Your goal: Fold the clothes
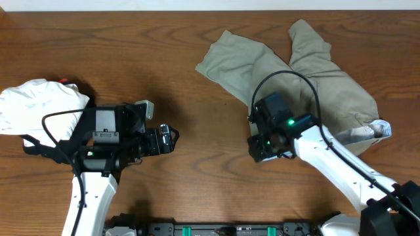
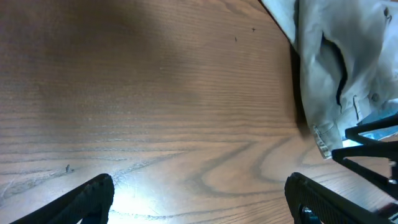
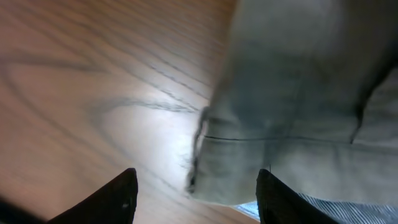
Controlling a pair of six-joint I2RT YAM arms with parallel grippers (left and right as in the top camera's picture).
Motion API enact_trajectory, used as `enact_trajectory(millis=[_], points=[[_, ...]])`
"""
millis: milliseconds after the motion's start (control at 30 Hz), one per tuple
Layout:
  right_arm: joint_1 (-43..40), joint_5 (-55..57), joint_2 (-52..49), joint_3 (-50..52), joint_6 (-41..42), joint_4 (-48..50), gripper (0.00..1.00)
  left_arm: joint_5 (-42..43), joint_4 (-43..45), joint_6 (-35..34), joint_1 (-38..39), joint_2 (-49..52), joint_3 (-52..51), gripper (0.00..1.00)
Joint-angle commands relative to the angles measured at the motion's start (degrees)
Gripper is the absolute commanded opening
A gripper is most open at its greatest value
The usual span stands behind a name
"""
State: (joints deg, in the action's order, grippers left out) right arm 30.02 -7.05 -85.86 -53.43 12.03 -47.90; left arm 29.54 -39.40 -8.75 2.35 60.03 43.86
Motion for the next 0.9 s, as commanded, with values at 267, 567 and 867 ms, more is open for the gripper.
enact_trajectory(millis=[267,567,867], points=[[1.2,10.7,-0.8,4.2,5.1,2.2,0.6,-0.7,0.1,1.0,0.2,0.2,0.6,0.9],[1.7,5.6,-1.5,4.2,3.4,6.0,0.61,-0.7,0.1,1.0,0.2,0.2,0.6,0.9],[3.0,6.9,-2.4,4.5,3.7,6.4,0.59,-0.7,0.0,1.0,0.2,0.2,0.6,0.9]])
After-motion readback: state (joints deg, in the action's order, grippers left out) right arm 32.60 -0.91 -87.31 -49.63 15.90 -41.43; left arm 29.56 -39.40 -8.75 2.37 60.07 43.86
